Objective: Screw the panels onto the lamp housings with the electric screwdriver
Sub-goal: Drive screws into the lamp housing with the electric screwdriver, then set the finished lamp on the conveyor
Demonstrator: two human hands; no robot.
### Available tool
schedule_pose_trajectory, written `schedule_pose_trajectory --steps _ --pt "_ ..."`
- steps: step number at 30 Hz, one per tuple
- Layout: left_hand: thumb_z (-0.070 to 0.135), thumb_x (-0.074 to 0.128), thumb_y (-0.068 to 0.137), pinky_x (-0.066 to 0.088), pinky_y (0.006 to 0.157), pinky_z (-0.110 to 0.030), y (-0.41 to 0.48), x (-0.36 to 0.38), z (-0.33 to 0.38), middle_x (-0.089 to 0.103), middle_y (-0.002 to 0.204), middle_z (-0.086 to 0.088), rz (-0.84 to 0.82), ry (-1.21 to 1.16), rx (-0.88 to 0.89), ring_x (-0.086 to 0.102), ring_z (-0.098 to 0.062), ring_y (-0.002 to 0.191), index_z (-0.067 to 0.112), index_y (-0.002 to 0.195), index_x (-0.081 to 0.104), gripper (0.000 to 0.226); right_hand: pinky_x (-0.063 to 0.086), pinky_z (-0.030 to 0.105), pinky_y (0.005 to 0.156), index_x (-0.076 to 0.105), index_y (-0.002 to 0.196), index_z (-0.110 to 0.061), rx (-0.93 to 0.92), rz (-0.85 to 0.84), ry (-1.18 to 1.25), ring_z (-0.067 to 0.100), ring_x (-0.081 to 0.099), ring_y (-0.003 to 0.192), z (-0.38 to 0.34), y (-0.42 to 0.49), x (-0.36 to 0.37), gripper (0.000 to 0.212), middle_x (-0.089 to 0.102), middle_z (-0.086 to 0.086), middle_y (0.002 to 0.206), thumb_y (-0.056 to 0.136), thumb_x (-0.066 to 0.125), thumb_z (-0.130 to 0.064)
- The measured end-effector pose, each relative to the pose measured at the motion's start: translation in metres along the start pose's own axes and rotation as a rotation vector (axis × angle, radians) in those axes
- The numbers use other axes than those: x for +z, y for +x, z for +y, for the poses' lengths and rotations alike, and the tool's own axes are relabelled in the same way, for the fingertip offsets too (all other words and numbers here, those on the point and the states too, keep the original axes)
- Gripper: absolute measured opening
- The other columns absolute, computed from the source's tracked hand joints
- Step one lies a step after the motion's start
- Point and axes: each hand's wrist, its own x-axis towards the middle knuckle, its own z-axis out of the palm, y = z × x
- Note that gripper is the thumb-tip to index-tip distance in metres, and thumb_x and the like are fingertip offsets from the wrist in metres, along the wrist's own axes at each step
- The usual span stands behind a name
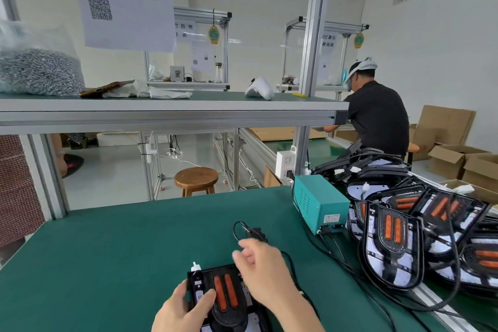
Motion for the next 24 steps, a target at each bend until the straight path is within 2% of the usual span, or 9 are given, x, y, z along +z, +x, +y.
schedule_pose_trajectory --steps 2,5,8,11,13,17,20,24 --pt "0.055 0.067 0.058 0.043 0.063 -0.015 -0.001 0.001 0.001 0.069 0.065 0.029 0.006 -0.012 0.003 0.067 0.003 0.072 0.046 0.086 0.063 0.029 0.038 0.023 0.11 0.05 0.148 -0.023 0.016 -0.073 0.006 0.006 0.05 0.132 -0.004 -0.008 0.007 0.054 0.056 -0.007 0.144 0.101 0.048 -0.049" --pt "0.053 0.066 0.054 0.044 0.065 -0.017 -0.002 0.003 -0.001 0.071 0.066 0.021 0.026 -0.03 -0.009 0.069 -0.002 0.075 0.04 0.09 0.067 0.039 0.029 0.024 0.115 0.044 0.152 -0.024 0.077 -0.126 0.088 0.008 0.038 0.142 -0.005 -0.014 0.014 0.058 0.046 -0.008 0.152 0.101 0.048 -0.051" --pt "0.048 0.073 0.059 0.044 0.065 -0.017 0.0 0.003 -0.005 0.073 0.067 0.017 0.044 -0.037 -0.022 0.071 -0.006 0.076 0.034 0.097 0.069 0.041 0.029 0.026 0.114 0.036 0.155 -0.025 0.181 -0.168 0.202 0.009 0.038 0.141 -0.003 -0.014 0.017 0.063 0.044 -0.008 0.152 0.099 0.05 -0.052" --pt "0.037 0.084 0.073 0.044 0.065 -0.018 0.004 0.004 -0.008 0.072 0.065 0.018 0.056 -0.028 -0.042 0.071 -0.009 0.077 0.028 0.103 0.072 0.034 0.034 0.027 0.112 0.038 0.153 -0.027 0.277 -0.166 0.375 0.006 0.045 0.133 0.001 -0.012 0.014 0.063 0.05 -0.009 0.146 0.097 0.055 -0.051" --pt "0.031 0.083 0.076 0.045 0.066 -0.018 0.006 0.005 -0.01 0.073 0.067 0.016 0.069 -0.013 -0.044 0.071 -0.009 0.078 0.025 0.106 0.073 0.032 0.037 0.027 0.111 0.04 0.152 -0.026 0.327 -0.178 0.469 0.007 0.05 0.129 0.004 -0.012 0.012 0.063 0.052 -0.006 0.144 0.096 0.059 -0.048" --pt "0.031 0.083 0.077 0.05 0.082 -0.03 0.009 0.007 -0.014 0.077 0.079 0.007 0.084 -0.013 -0.038 0.072 -0.015 0.084 0.022 0.11 0.072 0.036 0.036 0.023 0.104 0.043 0.149 -0.026 0.367 -0.213 0.557 0.009 0.049 0.131 0.008 -0.012 0.011 0.061 0.049 -0.003 0.145 0.095 0.063 -0.047" --pt "0.028 0.083 0.078 0.049 0.081 -0.03 0.009 0.007 -0.013 0.076 0.079 0.006 0.101 -0.029 -0.049 0.071 -0.017 0.084 0.022 0.107 0.072 0.032 0.035 0.024 0.106 0.046 0.148 -0.025 0.372 -0.22 0.595 0.009 0.046 0.135 0.008 -0.014 0.011 0.061 0.048 -0.005 0.147 0.094 0.065 -0.046" --pt "0.021 0.081 0.081 0.05 0.078 -0.031 0.007 0.008 -0.013 0.076 0.07 0.002 0.158 -0.076 -0.028 0.073 -0.019 0.075 0.016 0.106 0.073 0.027 0.038 0.025 0.106 0.055 0.14 -0.023 0.415 -0.217 0.687 0.008 0.052 0.127 0.004 -0.015 0.011 0.055 0.056 -0.005 0.137 0.091 0.071 -0.044"
